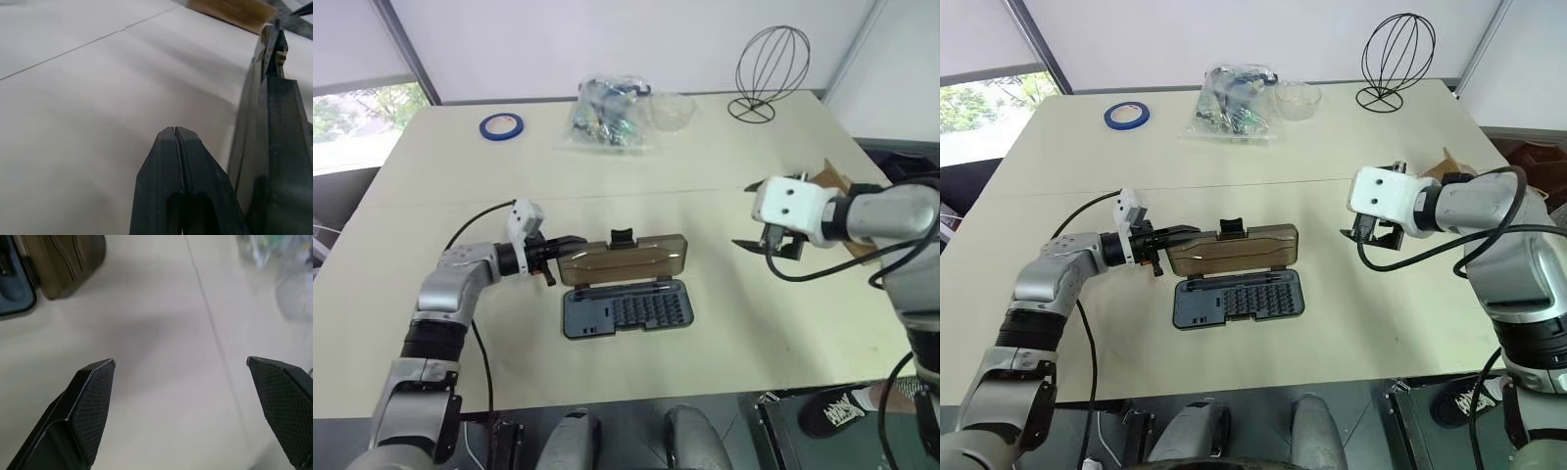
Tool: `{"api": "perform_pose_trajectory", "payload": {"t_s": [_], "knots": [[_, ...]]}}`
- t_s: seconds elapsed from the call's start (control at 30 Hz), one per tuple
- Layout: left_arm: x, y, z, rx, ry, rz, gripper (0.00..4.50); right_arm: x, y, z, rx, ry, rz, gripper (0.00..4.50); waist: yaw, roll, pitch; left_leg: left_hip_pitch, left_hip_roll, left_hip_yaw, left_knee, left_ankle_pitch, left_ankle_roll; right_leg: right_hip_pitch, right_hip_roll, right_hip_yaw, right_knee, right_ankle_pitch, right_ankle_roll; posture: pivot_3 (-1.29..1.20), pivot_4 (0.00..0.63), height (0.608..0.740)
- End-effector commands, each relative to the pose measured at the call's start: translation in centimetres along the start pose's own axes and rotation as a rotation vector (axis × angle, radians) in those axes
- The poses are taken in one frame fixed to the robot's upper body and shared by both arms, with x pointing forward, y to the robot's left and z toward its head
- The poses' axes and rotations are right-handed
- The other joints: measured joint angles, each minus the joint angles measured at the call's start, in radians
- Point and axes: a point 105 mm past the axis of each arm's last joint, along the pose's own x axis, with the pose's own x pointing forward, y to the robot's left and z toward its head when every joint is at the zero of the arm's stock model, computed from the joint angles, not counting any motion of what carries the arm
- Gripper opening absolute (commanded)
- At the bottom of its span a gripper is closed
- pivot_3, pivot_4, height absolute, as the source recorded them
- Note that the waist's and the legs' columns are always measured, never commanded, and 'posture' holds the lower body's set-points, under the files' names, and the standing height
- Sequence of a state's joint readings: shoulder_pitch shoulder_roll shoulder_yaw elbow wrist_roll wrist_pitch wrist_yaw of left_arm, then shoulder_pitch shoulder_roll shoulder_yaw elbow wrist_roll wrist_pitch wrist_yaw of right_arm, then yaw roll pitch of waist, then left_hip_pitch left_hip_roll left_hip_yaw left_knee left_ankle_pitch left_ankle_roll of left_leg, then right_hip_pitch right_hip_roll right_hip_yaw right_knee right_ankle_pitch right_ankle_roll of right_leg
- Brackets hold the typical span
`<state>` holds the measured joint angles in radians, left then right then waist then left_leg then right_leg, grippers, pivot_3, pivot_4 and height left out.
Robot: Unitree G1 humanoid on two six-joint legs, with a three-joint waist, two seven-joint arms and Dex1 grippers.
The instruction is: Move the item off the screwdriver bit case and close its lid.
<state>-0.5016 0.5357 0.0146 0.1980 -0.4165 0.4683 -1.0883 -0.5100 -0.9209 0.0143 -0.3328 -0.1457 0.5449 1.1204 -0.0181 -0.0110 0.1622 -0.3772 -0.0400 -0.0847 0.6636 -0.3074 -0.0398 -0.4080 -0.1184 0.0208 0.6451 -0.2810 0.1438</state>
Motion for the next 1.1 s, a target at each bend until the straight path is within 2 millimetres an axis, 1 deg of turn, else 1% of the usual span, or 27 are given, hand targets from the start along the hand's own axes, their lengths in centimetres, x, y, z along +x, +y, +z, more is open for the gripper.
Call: {"api": "perform_pose_trajectory", "payload": {"t_s": [0.03, 0.13, 0.2, 0.27, 0.37, 0.47, 0.6, 0.67, 0.8, 0.9, 0.97, 1.0, 1.03, 1.07, 1.1], "knots": [[-1.1, -1.9, 0.9, 0.026, 0.011, -0.063, 0.00, -0.7, -0.4, 0.1, 0.044, -0.025, -0.065, 4.47, 0.000, 0.000, 0.000, 0.000, 0.000, 0.000, 0.000, 0.000, 0.000, 0.000, 0.000, 0.000, 0.000, 0.000, 0.000, 0.00, 0.150, 0.740], [-2.6, -2.9, 0.3, 0.011, 0.056, -0.073, 0.00, -0.6, 0.2, -0.2, 0.083, -0.029, -0.066, 4.47, 0.000, 0.000, 0.000, 0.000, 0.000, 0.000, -0.001, 0.000, 0.000, 0.000, 0.000, 0.000, 0.000, 0.000, 0.000, 0.00, 0.150, 0.740], [-3.6, -3.9, -0.3, -0.006, 0.090, -0.091, 0.00, -0.5, 0.1, -0.5, 0.098, -0.024, -0.088, 4.47, 0.000, 0.000, 0.000, 0.000, 0.000, 0.000, -0.001, 0.000, 0.000, 0.000, 0.000, 0.001, 0.000, 0.000, 0.000, 0.00, 0.150, 0.740], [-4.2, -4.5, -0.7, -0.020, 0.113, -0.099, 0.00, -0.4, -0.1, -0.5, 0.115, -0.028, -0.109, 4.47, 0.002, 0.001, 0.001, 0.000, 0.000, 0.000, -0.001, 0.000, 0.000, 0.000, 0.000, 0.001, 0.000, 0.000, 0.000, 0.00, 0.150, 0.740], [-4.6, -4.9, -1.2, -0.032, 0.130, -0.094, 0.00, -0.3, -0.5, 0.0, 0.158, -0.063, -0.129, 4.47, 0.006, 0.001, 0.001, 0.000, 0.000, 0.000, -0.001, 0.000, 0.000, 0.001, 0.000, 0.001, -0.001, 0.000, 0.000, 0.00, 0.150, 0.740], [-4.4, -4.6, -1.1, -0.030, 0.126, -0.084, 0.00, -0.3, -0.7, 0.7, 0.203, -0.106, -0.133, 4.47, 0.006, 0.001, 0.001, 0.000, 0.000, 0.000, 0.000, 0.000, 0.000, 0.001, 0.000, 0.001, -0.002, 0.000, 0.000, 0.00, 0.150, 0.740], [-3.5, -3.8, 0.1, -0.016, 0.086, -0.070, 0.00, -0.7, -0.6, 2.0, 0.299, -0.187, -0.112, 4.47, 0.007, 0.001, 0.001, 0.000, 0.000, 0.000, -0.001, 0.000, 0.000, 0.001, 0.000, 0.000, -0.002, 0.000, 0.000, 0.00, 0.150, 0.740], [-2.9, -3.0, 0.9, 0.001, 0.065, -0.065, 0.00, -0.7, 0.2, 2.8, 0.349, -0.235, -0.063, 4.47, 0.007, 0.001, 0.001, 0.000, 0.000, 0.000, 0.000, 0.000, 0.000, 0.001, 0.000, 0.000, -0.002, 0.000, 0.000, 0.00, 0.150, 0.740], [-1.9, -2.4, 1.6, 0.021, 0.054, -0.084, 0.00, -0.5, 1.8, 3.8, 0.416, -0.285, 0.009, 4.47, 0.005, 0.001, 0.001, 0.000, 0.000, 0.000, 0.000, 0.000, 0.001, 0.001, 0.000, 0.000, -0.001, 0.000, 0.000, 0.00, 0.150, 0.740], [-0.4, -2.1, 1.7, 0.047, 0.064, -0.121, 0.00, -0.1, 3.5, 4.9, 0.438, -0.321, 0.082, 3.64, 0.005, 0.001, 0.001, 0.000, 0.000, 0.000, 0.000, 0.000, 0.001, 0.001, 0.000, 0.000, -0.001, 0.000, 0.000, 0.00, 0.150, 0.740], [0.9, -1.8, 1.6, 0.066, 0.076, -0.152, 0.00, 0.2, 5.6, 5.9, 0.428, -0.349, 0.188, 2.57, 0.008, 0.000, 0.001, 0.000, 0.000, 0.000, 0.000, 0.000, 0.001, 0.001, 0.000, 0.000, -0.001, 0.000, 0.000, 0.00, 0.150, 0.740], [1.5, -1.7, 1.6, 0.078, 0.082, -0.163, 0.00, 0.2, 6.2, 6.2, 0.440, -0.362, 0.226, 2.17, 0.008, 0.000, 0.001, -0.001, 0.000, 0.000, 0.000, 0.000, 0.001, 0.001, 0.000, 0.000, -0.001, 0.000, 0.000, 0.00, 0.150, 0.740], [2.1, -1.6, 1.6, 0.087, 0.088, -0.180, 0.00, 0.1, 6.9, 6.8, 0.447, -0.384, 0.278, 1.53, 0.007, 0.000, 0.002, -0.001, -0.001, 0.000, 0.001, 0.000, 0.001, 0.001, 0.000, -0.001, -0.002, 0.000, 0.000, 0.00, 0.150, 0.740], [2.6, -1.6, 1.6, 0.091, 0.090, -0.195, 0.00, 0.0, 7.7, 7.3, 0.448, -0.403, 0.330, 0.99, 0.006, -0.001, 0.002, -0.001, -0.001, 0.000, 0.001, 0.000, 0.001, 0.001, 0.000, -0.001, -0.002, 0.000, 0.000, 0.00, 0.150, 0.740], [2.9, -1.5, 1.7, 0.094, 0.091, -0.206, 0.00, -0.1, 8.1, 7.6, 0.447, -0.415, 0.364, 0.56, 0.006, -0.001, 0.002, -0.002, -0.001, 0.000, 0.001, 0.000, 0.001, 0.001, 0.000, -0.001, -0.002, 0.000, 0.000, 0.00, 0.150, 0.740]]}}
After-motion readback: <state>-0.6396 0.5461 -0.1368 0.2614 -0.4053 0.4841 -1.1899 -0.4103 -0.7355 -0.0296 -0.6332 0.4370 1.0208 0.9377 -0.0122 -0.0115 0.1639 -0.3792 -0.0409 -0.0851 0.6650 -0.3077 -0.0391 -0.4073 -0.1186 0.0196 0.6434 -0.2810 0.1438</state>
